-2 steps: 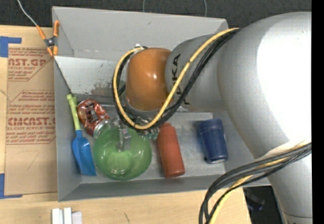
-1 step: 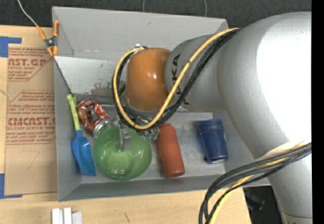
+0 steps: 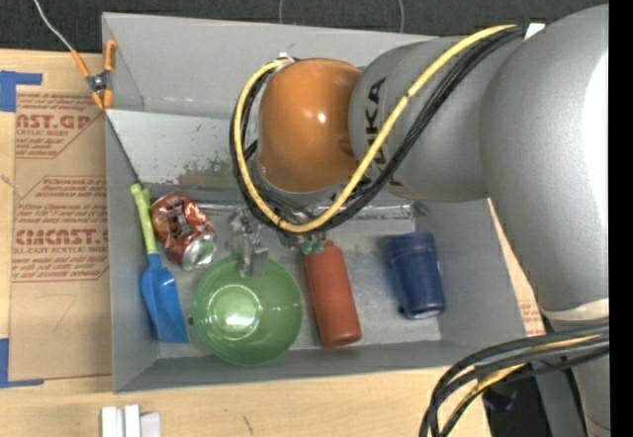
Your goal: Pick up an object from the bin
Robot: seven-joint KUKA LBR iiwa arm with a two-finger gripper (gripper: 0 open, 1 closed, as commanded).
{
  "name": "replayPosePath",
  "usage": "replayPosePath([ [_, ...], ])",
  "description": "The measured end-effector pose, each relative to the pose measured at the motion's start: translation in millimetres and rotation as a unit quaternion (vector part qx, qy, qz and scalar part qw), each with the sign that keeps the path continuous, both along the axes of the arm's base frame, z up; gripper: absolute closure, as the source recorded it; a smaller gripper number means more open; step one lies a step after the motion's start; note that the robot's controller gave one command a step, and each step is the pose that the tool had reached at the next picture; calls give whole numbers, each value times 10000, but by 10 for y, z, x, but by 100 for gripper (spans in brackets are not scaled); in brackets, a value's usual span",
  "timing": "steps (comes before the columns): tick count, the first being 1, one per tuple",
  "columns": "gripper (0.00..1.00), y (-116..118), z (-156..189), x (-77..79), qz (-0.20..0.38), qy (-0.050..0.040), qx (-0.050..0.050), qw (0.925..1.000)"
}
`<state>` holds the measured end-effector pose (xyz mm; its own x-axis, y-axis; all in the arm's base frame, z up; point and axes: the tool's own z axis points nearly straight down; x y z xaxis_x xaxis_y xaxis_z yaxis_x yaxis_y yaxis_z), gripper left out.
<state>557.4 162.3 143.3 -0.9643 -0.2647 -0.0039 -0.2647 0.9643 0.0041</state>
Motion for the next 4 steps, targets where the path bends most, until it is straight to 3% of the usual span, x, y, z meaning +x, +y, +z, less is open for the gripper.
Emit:
replayPosePath([
  [1,100,8,146,-4,14,-5,5,10000],
  [2,100,-234,-137,98,332,-27,9,9994],
  [3,100,23,-539,189,-1043,-8,16,9945],
  [4,100,-447,-693,-243,1158,-101,27,9932],
])
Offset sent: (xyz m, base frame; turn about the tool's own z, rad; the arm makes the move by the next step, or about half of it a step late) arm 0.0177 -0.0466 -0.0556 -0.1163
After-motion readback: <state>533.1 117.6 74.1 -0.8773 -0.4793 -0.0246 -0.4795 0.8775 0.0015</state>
